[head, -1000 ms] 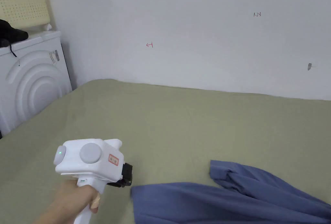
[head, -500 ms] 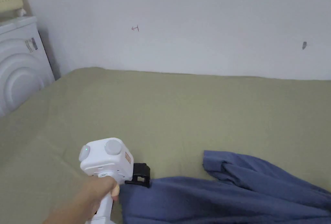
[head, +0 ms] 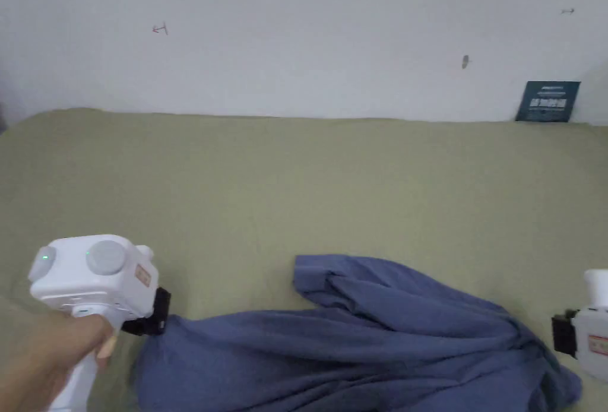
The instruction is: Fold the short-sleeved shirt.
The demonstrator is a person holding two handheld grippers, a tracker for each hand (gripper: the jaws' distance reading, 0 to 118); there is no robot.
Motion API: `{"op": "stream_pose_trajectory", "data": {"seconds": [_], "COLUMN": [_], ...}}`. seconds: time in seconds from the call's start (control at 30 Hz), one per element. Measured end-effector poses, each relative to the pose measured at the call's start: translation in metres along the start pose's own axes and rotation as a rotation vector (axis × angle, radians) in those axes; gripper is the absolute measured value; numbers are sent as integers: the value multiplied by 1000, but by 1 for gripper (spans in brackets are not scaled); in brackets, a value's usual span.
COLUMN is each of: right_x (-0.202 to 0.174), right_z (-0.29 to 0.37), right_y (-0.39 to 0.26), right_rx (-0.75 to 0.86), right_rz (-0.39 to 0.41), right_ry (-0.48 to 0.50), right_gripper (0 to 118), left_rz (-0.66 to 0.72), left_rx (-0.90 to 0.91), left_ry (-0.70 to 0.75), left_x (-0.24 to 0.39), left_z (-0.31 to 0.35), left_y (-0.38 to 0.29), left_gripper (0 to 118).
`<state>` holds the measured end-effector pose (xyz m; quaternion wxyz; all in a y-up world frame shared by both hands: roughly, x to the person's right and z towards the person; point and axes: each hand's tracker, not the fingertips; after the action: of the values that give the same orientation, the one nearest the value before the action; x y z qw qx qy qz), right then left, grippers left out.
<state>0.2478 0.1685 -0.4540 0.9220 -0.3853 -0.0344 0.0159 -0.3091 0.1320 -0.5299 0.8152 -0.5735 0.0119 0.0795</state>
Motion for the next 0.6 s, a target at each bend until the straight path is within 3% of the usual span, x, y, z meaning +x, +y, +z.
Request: {"op": "stream_pose_trajectory", "data": {"seconds": [0.03,0.07,0.13,0.17,0.2,0.33,0.4,0.43,0.5,0.53,0.57,0.6], "right_x": [3,6,11,15,17,12,9,9,10,12,11,7], "right_z": [-3,-5,-16,-15,-16,-32,-47,-52,-51,-52,-48,-42], "right_y": [2,4,8,6,7,6,3,1,-1,-2,-4,-4], "right_rx": [-16,-43,-134,-123,-135,-154,-238,-266,-279,-283,-261,-241], "right_rz": [-16,-46,-81,-111,-105,-88,-85,-96,-113,-147,-173,-154], "right_ry": [15,43,116,125,175,172,150,144,142,212,264,217], "right_gripper": [5,30,109,115,111,112,110,100,28,7,7,7], "left_rz": [9,15,19,22,24,36,39,40,53,70,89,97], "left_rx": [0,2,5,6,3,-2,-1,4,21,44,70,96], "left_ry": [-17,-29,-33,-32,-36,-45,-43,-44,-55,-78,-106,-122], "left_x": [0,1,5,6,4,-1,2,2,2,0,-1,-1], "left_z": [1,3,7,7,5,2,6,7,14,19,25,31], "left_y": [-1,-1,-3,-4,-3,-3,-8,-9,-11,-12,-13,-13], "left_gripper": [4,4,4,4,4,4,4,4,4,4,4,4]}}
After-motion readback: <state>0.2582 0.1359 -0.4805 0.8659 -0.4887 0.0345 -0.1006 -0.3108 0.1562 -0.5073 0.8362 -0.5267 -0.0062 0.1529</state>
